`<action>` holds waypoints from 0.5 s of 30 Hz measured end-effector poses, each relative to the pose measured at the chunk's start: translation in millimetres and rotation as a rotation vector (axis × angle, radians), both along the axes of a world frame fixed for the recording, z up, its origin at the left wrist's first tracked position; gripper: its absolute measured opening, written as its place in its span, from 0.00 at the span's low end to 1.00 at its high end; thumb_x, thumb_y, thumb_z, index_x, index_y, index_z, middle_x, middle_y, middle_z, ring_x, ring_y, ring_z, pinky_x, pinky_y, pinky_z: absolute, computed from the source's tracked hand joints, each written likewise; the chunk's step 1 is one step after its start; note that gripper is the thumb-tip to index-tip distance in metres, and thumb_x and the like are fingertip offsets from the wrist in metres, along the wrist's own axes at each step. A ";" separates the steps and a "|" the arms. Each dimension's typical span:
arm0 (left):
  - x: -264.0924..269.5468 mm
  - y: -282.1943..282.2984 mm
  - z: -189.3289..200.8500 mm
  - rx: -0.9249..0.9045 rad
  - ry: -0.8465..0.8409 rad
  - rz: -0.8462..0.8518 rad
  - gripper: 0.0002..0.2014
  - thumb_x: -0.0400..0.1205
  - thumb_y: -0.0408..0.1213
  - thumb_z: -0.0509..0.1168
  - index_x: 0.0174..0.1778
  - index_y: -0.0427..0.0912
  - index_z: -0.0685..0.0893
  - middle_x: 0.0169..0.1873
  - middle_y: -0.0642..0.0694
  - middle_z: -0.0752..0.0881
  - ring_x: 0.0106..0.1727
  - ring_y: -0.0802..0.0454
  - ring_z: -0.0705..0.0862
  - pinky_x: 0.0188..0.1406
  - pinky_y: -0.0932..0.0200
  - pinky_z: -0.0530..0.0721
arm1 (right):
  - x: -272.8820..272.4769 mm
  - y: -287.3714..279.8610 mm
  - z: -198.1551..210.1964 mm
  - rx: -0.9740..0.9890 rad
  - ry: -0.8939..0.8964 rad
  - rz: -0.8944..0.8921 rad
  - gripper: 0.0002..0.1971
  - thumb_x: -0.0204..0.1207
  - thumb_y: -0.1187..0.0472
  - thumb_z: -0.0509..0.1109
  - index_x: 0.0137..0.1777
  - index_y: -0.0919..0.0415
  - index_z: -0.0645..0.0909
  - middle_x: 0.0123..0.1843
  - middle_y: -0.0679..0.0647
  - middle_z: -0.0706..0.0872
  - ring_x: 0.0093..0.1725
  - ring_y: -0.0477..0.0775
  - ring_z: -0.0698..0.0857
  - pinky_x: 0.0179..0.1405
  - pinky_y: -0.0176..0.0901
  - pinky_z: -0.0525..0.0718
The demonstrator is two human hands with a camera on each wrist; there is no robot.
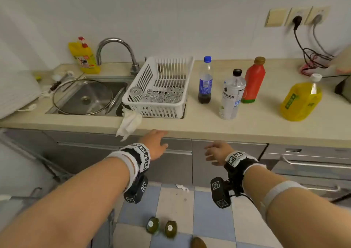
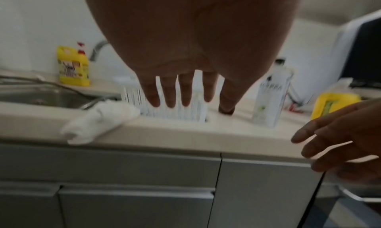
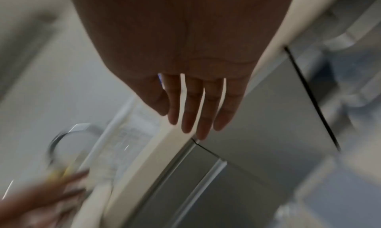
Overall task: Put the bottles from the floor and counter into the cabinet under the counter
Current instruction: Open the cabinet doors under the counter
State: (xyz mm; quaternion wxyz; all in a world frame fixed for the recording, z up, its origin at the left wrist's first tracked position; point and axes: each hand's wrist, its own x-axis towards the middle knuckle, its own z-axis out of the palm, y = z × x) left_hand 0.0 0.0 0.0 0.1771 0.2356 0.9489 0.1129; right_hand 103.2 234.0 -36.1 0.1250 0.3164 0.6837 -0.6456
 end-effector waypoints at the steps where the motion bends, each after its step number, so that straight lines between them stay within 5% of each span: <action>1: -10.6 8.7 -9.1 -0.039 -0.005 -0.005 0.32 0.87 0.51 0.60 0.88 0.58 0.58 0.88 0.44 0.60 0.88 0.41 0.60 0.85 0.39 0.62 | -10.6 6.1 -15.6 -0.101 0.000 -0.113 0.10 0.82 0.67 0.63 0.57 0.62 0.84 0.52 0.61 0.88 0.48 0.60 0.88 0.50 0.52 0.86; 4: -38.4 30.1 -41.8 -0.190 0.039 -0.047 0.35 0.88 0.55 0.56 0.89 0.62 0.46 0.90 0.44 0.44 0.90 0.40 0.43 0.86 0.34 0.51 | -34.2 21.5 -57.6 -0.319 -0.075 -0.305 0.11 0.83 0.66 0.62 0.61 0.67 0.81 0.55 0.64 0.88 0.54 0.62 0.89 0.56 0.56 0.87; 9: -65.0 48.6 -92.4 -0.280 0.049 -0.105 0.35 0.85 0.68 0.40 0.85 0.67 0.32 0.88 0.45 0.31 0.88 0.41 0.31 0.86 0.35 0.40 | -84.6 30.1 -97.6 -0.603 -0.131 -0.429 0.13 0.82 0.66 0.62 0.63 0.69 0.81 0.70 0.65 0.82 0.64 0.64 0.85 0.52 0.53 0.88; 11: -63.5 48.9 -109.0 -0.271 0.065 -0.097 0.35 0.83 0.70 0.37 0.83 0.69 0.28 0.86 0.46 0.27 0.87 0.42 0.26 0.86 0.32 0.39 | -99.8 30.4 -105.4 -0.716 -0.100 -0.450 0.08 0.81 0.68 0.60 0.54 0.66 0.80 0.79 0.62 0.75 0.71 0.67 0.81 0.62 0.55 0.85; 13: -61.6 48.7 -118.6 -0.240 0.063 -0.068 0.36 0.83 0.71 0.38 0.82 0.69 0.26 0.85 0.47 0.24 0.85 0.43 0.23 0.85 0.28 0.40 | -109.7 30.5 -113.2 -0.816 -0.076 -0.519 0.09 0.80 0.72 0.57 0.46 0.63 0.78 0.77 0.63 0.77 0.74 0.66 0.80 0.73 0.56 0.78; 15: -62.7 48.1 -122.1 -0.227 0.050 -0.063 0.37 0.83 0.70 0.40 0.82 0.69 0.26 0.84 0.48 0.22 0.84 0.44 0.21 0.83 0.25 0.41 | -114.3 29.2 -118.7 -0.838 -0.061 -0.547 0.10 0.79 0.74 0.56 0.43 0.63 0.76 0.71 0.65 0.83 0.70 0.63 0.84 0.74 0.56 0.77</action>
